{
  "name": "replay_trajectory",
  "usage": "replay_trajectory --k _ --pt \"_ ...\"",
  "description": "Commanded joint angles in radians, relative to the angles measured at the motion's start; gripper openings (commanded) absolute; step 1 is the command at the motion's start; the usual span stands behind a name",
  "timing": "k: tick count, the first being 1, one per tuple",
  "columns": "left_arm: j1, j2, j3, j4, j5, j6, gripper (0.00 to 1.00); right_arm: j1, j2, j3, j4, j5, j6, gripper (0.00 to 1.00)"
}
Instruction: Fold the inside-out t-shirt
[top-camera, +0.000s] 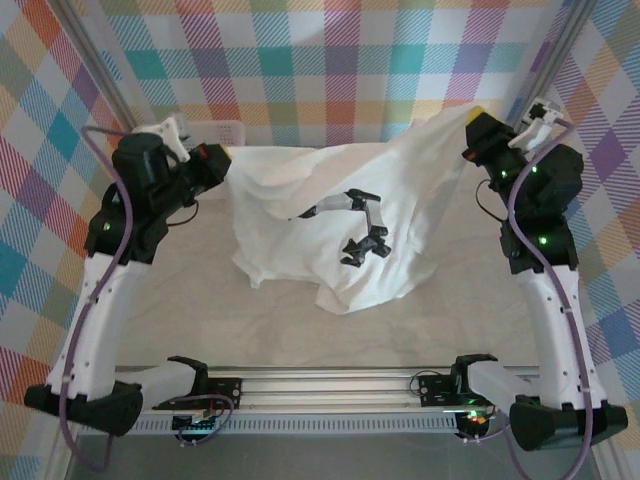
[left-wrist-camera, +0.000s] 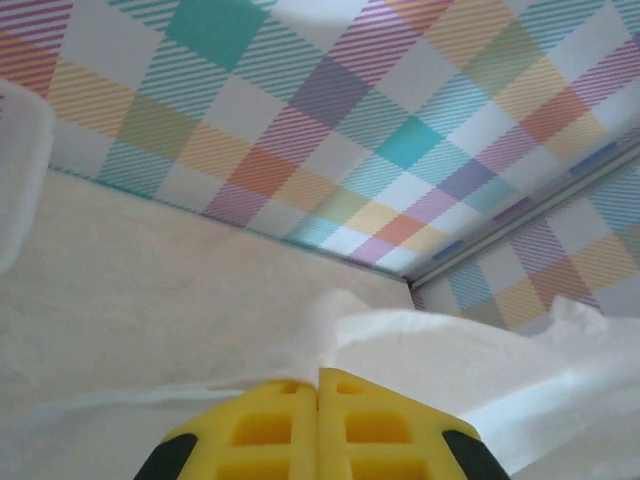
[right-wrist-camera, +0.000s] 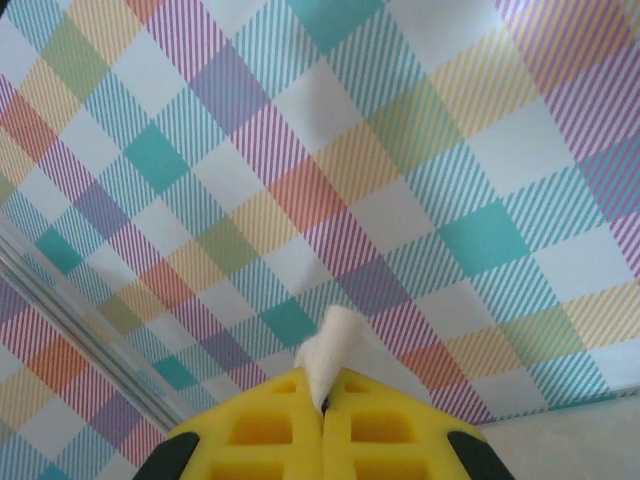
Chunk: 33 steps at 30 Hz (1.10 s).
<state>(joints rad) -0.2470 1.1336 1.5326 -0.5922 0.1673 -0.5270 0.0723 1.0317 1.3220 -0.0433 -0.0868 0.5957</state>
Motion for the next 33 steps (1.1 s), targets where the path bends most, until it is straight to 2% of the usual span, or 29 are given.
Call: replay_trajectory --k 1,5,9,11,15,18,21,24,28,31,33 --pt "0.002 -0.055 -0.157 -0.056 -0.023 -0.009 0.00 -0.001 -0.060 -0.124 -0.039 0.113 -0.015 0.00" --pt "0.008 -0.134 -0.361 -0.115 -0.084 -0.053 0.00 -0.001 -0.151 -0.323 -0.206 0.282 -0.044 0.00" --pt "0.007 -0.202 -0.625 -0.116 -0.094 -0.095 0.00 -0.002 -0.263 -0.565 -0.256 0.425 -0.045 0.00" --pt "0.007 -0.217 -0.739 -0.087 -0.084 -0.120 0.00 -0.003 -0.308 -0.651 -0.272 0.455 -0.022 0.00" --pt "0.006 -0.212 -0.904 0.059 0.010 -0.162 0.00 -0.003 -0.335 -0.727 -0.268 0.391 -0.013 0.00" --pt "0.006 -0.192 -0.967 0.101 -0.006 -0.165 0.05 -0.003 -0.319 -0.730 -0.292 0.389 -0.028 0.00" --pt "0.006 -0.162 -0.979 0.107 -0.043 -0.141 0.09 -0.002 -0.318 -0.734 -0.297 0.400 -0.028 0.00" --pt "0.006 -0.138 -0.980 0.125 -0.033 -0.138 0.15 -0.002 -0.314 -0.739 -0.271 0.368 -0.028 0.00" --pt "0.006 -0.143 -0.974 0.040 -0.086 -0.165 0.28 -0.003 -0.299 -0.726 -0.262 0.332 -0.036 0.00" --pt "0.006 -0.170 -0.974 -0.074 -0.154 -0.211 0.33 -0.003 -0.293 -0.718 -0.265 0.323 -0.037 0.00" --pt "0.006 -0.198 -0.997 -0.113 -0.152 -0.260 0.36 -0.002 -0.291 -0.716 -0.262 0.313 -0.037 0.00"
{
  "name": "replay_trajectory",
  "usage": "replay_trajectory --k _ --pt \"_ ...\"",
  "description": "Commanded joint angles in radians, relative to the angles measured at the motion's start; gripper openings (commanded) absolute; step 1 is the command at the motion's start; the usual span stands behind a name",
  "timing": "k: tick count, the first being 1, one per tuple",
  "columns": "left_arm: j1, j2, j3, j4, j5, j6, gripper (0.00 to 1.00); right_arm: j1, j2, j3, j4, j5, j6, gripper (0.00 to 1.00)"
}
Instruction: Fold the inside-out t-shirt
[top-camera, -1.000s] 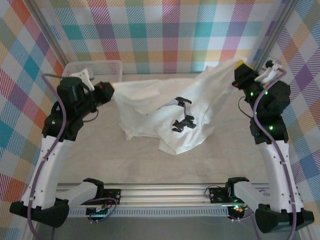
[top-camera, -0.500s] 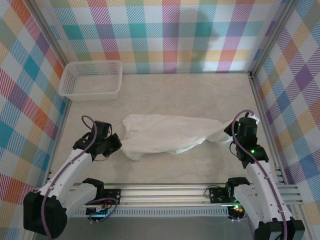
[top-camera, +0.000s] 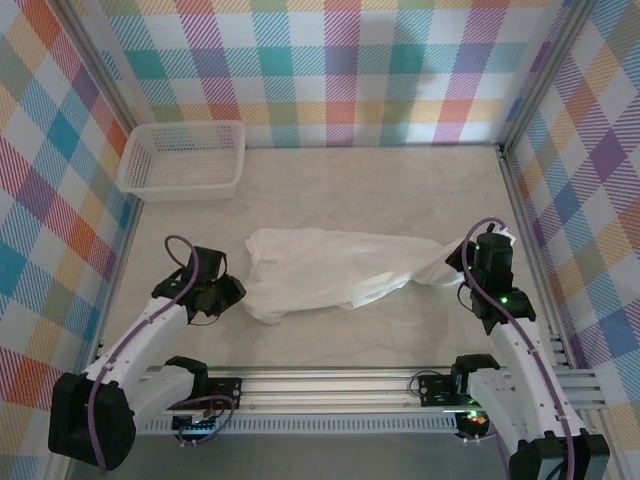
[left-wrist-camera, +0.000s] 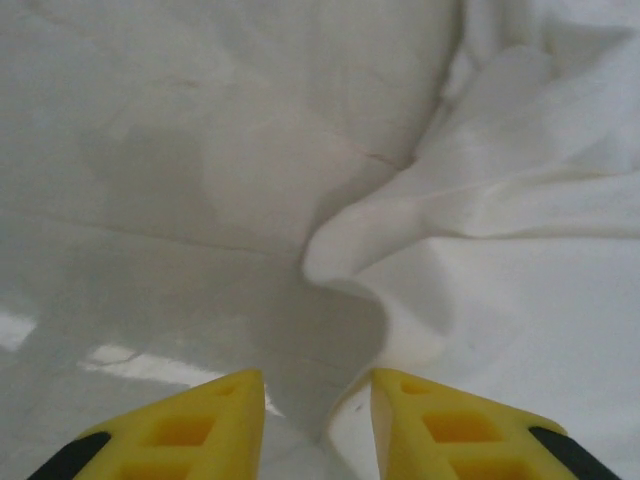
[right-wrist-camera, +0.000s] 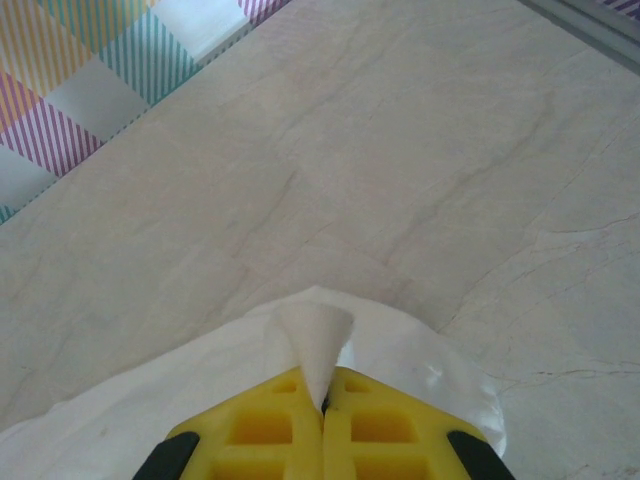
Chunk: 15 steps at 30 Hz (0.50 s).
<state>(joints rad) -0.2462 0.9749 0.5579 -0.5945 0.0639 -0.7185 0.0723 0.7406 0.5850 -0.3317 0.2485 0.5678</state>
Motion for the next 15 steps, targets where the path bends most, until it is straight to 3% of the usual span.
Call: replay_trajectory --k 1,11,15 --pt "0.005 -0.053 -0.036 -0.111 -0.034 -0.087 0.37 -0.002 0.001 0.021 0.029 -0.027 -0.009 0.00" --pt "0.005 -0.189 -0.134 0.077 0.230 -0.118 0.38 -0.002 0.031 0.020 0.054 -0.082 0.008 0.00" --pt "0.004 -0.159 -0.124 0.113 0.287 -0.112 0.45 -0.002 0.039 0.022 0.064 -0.092 0.009 0.00"
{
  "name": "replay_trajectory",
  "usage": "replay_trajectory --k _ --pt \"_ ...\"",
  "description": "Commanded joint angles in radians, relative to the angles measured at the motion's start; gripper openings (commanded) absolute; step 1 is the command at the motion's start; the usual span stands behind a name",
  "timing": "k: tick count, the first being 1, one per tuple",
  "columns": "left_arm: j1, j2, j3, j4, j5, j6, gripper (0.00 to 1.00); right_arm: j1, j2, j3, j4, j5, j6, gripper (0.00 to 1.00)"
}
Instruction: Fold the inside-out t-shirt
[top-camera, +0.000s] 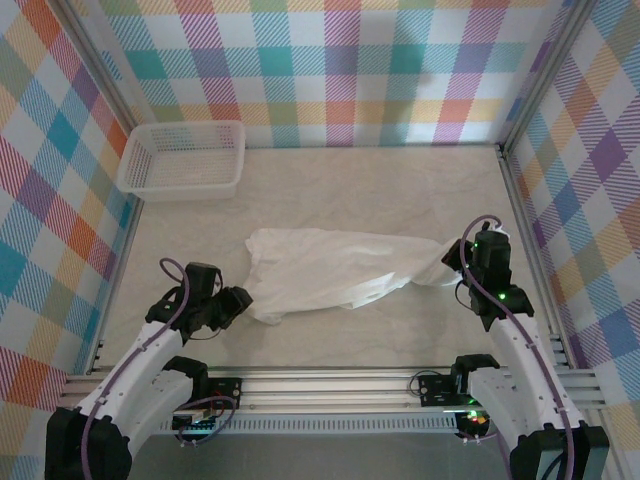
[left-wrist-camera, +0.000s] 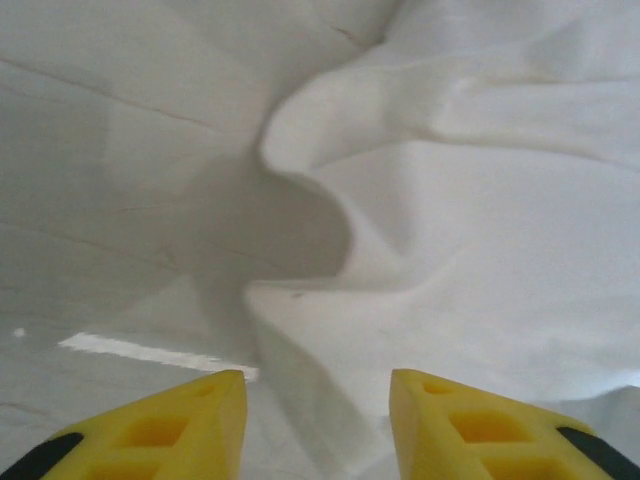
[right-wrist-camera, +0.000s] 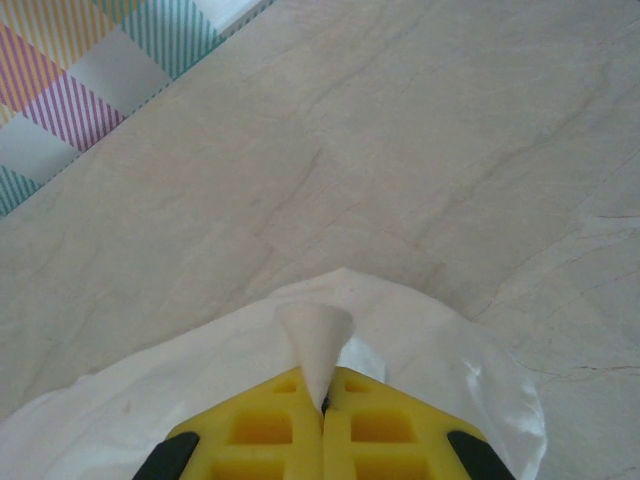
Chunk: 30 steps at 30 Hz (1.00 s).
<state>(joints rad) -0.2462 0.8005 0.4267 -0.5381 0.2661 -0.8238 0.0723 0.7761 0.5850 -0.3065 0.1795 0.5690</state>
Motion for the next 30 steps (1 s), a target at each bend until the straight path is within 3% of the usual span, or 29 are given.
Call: replay_trajectory --k 1,4,6,8,11,15,18,22,25,30 --pt "0.004 0.035 0.008 0.062 0.097 -0.003 0.47 -0.003 0.005 0.023 0.038 -0.023 0.010 0.00" --pt "0.001 0.145 0.019 0.032 0.132 0.036 0.51 -0.002 0.006 0.025 0.036 -0.030 0.012 0.00" --pt "0.002 0.237 0.050 -0.038 0.128 0.100 0.49 -0.003 0.005 0.029 0.035 -0.032 0.012 0.00" --pt "0.002 0.272 0.086 -0.131 0.066 0.144 0.35 -0.002 0.006 0.033 0.031 -0.034 0.010 0.00" --pt "0.002 0.202 0.104 -0.236 -0.075 0.130 0.15 -0.003 0.006 0.039 0.027 -0.036 0.002 0.00" --pt "0.002 0.095 0.086 -0.244 -0.184 0.066 0.06 -0.002 0.006 0.031 0.028 -0.034 0.012 0.00" --pt "0.002 0.057 0.065 -0.194 -0.174 0.084 0.00 -0.003 0.002 0.030 0.025 -0.031 0.016 0.00" --pt "0.002 0.089 0.072 -0.199 -0.153 0.086 0.02 -0.003 0.004 0.043 0.029 -0.037 0.010 0.00" --pt "0.002 0.135 0.083 -0.175 -0.142 0.081 0.27 -0.003 0.019 0.050 0.043 -0.058 0.010 0.00" --pt "0.002 0.209 0.059 -0.043 -0.067 0.080 0.33 -0.002 0.038 0.049 0.051 -0.073 0.026 0.00"
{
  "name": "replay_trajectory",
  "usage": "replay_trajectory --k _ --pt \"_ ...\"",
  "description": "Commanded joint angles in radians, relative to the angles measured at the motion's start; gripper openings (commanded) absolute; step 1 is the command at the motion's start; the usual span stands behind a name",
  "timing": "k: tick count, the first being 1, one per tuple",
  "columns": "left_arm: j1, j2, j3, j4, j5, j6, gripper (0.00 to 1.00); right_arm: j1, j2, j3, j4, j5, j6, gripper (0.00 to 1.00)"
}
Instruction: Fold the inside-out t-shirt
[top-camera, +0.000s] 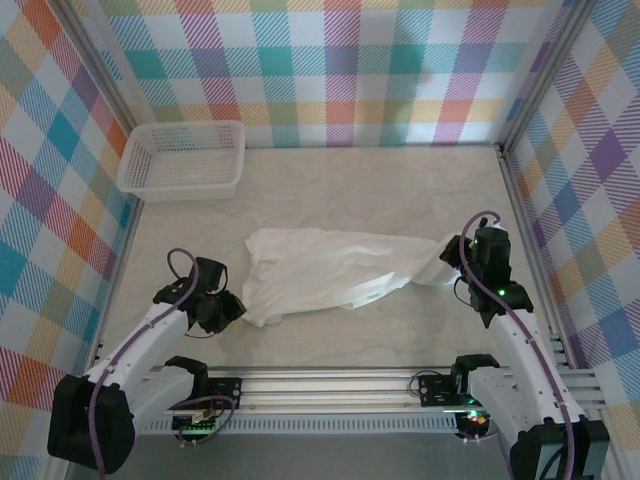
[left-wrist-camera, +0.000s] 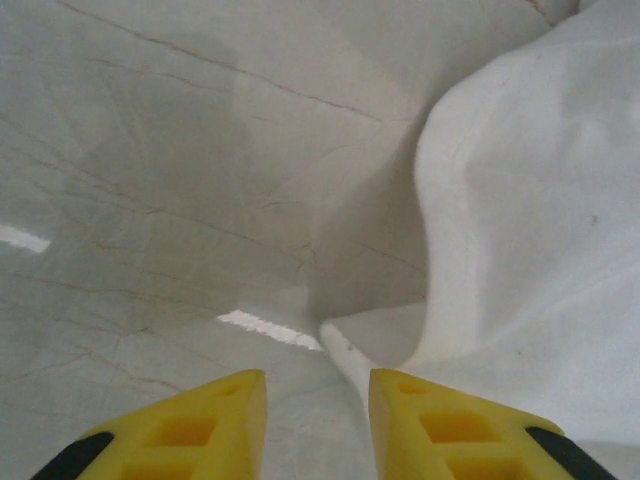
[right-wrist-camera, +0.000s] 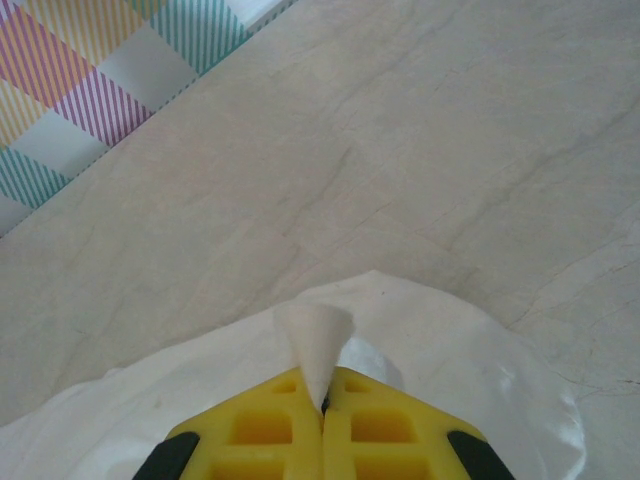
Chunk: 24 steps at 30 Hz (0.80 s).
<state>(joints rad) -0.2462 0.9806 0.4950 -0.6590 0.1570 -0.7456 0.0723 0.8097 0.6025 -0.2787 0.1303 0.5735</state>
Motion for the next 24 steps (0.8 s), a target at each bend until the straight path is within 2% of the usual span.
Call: replay_trajectory --k 1,4,9,15,24 --pt "0.002 0.043 -0.013 0.092 0.041 0.007 0.33 -0.003 0.004 0.031 0.023 -0.026 0.023 0.00" --pt "0.002 0.085 -0.023 0.120 0.023 0.019 0.33 -0.003 -0.001 0.030 0.018 -0.025 0.022 0.00" --pt "0.002 0.144 -0.046 0.232 0.113 0.007 0.35 -0.003 -0.002 0.028 0.016 -0.024 0.022 0.00" --pt "0.002 0.199 -0.049 0.263 0.131 0.003 0.36 -0.003 0.003 0.030 0.020 -0.028 0.028 0.00" --pt "0.002 0.117 -0.026 0.168 0.065 -0.006 0.01 -0.002 0.003 0.039 0.017 -0.030 0.031 0.00"
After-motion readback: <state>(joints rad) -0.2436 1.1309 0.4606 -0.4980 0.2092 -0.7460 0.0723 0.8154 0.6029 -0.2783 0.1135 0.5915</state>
